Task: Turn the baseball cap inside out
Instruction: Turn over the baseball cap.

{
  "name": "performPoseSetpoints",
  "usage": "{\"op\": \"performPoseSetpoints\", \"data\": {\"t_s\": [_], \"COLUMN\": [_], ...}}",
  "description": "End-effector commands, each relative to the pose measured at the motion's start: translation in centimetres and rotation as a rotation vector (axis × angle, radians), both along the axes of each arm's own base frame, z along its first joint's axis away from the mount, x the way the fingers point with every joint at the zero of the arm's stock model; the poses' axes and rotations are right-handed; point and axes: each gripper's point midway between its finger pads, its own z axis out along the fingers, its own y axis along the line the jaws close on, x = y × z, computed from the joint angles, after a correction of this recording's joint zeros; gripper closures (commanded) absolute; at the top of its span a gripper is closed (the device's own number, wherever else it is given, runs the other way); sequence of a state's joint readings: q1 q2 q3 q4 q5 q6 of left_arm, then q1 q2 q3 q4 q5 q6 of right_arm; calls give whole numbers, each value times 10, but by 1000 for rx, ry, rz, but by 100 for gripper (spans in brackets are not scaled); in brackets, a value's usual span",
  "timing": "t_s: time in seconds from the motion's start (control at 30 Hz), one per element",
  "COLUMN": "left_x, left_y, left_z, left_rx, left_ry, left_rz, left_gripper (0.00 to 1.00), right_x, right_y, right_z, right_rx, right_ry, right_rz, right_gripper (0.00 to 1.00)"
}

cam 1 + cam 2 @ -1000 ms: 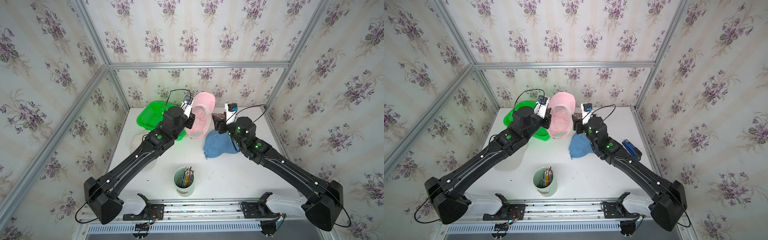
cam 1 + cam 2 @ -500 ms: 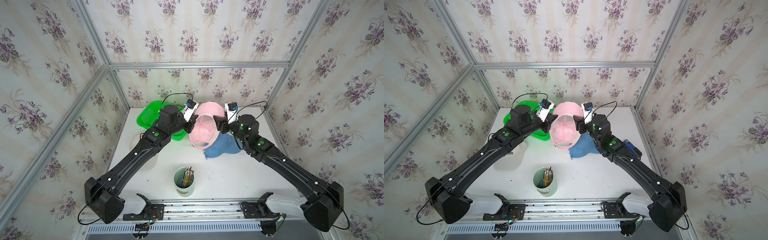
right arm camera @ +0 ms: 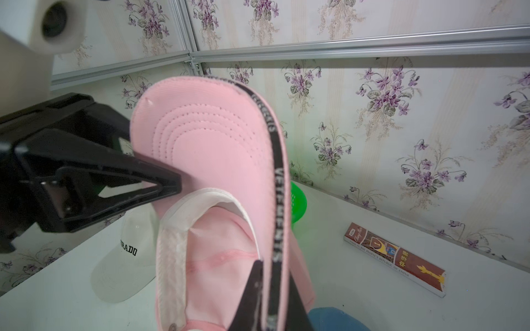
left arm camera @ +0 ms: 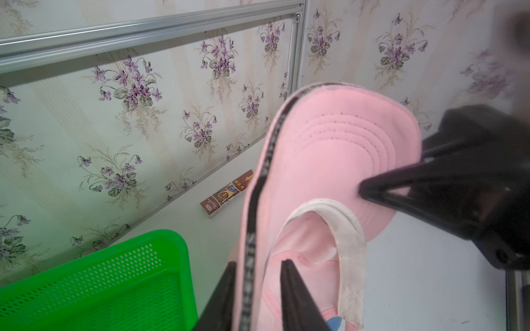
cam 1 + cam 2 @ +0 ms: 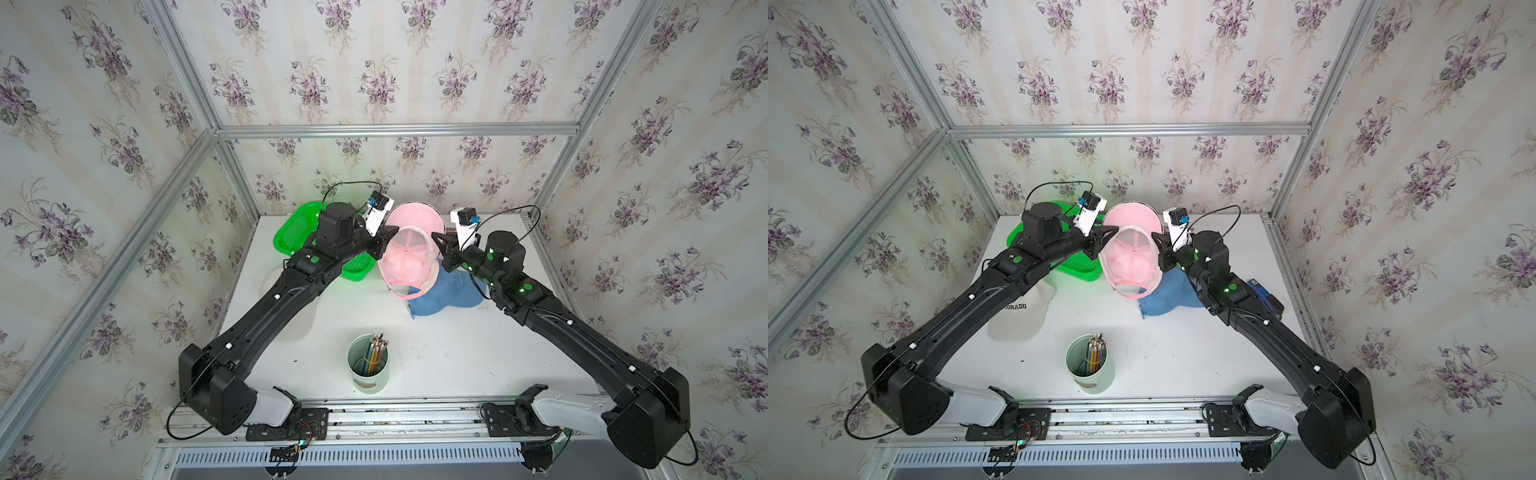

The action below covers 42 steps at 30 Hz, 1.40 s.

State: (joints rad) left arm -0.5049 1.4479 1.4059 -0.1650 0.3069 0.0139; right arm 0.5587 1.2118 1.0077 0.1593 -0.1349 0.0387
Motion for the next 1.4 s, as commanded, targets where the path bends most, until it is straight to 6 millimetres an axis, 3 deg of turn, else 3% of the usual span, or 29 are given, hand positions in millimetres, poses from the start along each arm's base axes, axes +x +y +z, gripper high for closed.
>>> {"op": "performPoseSetpoints", "data": {"t_s": [0.0,0.2,0.3,0.6,0.8,0.97,1.1,1.23,1.27,1.37], "left_x": [17,12,6,-8,-26,-20,-10,-6,3,3], "left_y": [32,96,114,74,78,67,50,52,49,44], "left_z": [-1,17,20,14,26,28,30,36,24,17], "left_rx": [37,106,66,-383,-706,-866,-895,-921,-910,-909], "left_ry": [49,107,190,579,718,822,888,873,892,927], "left_rz": [223,545,604,460,494,472,423,429,447,445], "left_gripper": [1,1,1,3,14,16,17,18,18,20], "right_x": [15,40,48,30,27,15,9,5,6,4], "right_y": [-20,-42,-45,0,5,28,49,64,65,71], "right_z": [13,12,11,7,8,2,-4,-7,-8,-9], "right_rx": [28,-6,-42,-318,-384,-438,-494,-510,-505,-494], "right_ry": [-38,-63,-89,-397,-481,-567,-625,-645,-643,-642], "right_rz": [-146,-329,-412,-544,-617,-569,-540,-512,-510,-487], "right_gripper": [100,100,100,100,100,100,100,100,100,100]}}
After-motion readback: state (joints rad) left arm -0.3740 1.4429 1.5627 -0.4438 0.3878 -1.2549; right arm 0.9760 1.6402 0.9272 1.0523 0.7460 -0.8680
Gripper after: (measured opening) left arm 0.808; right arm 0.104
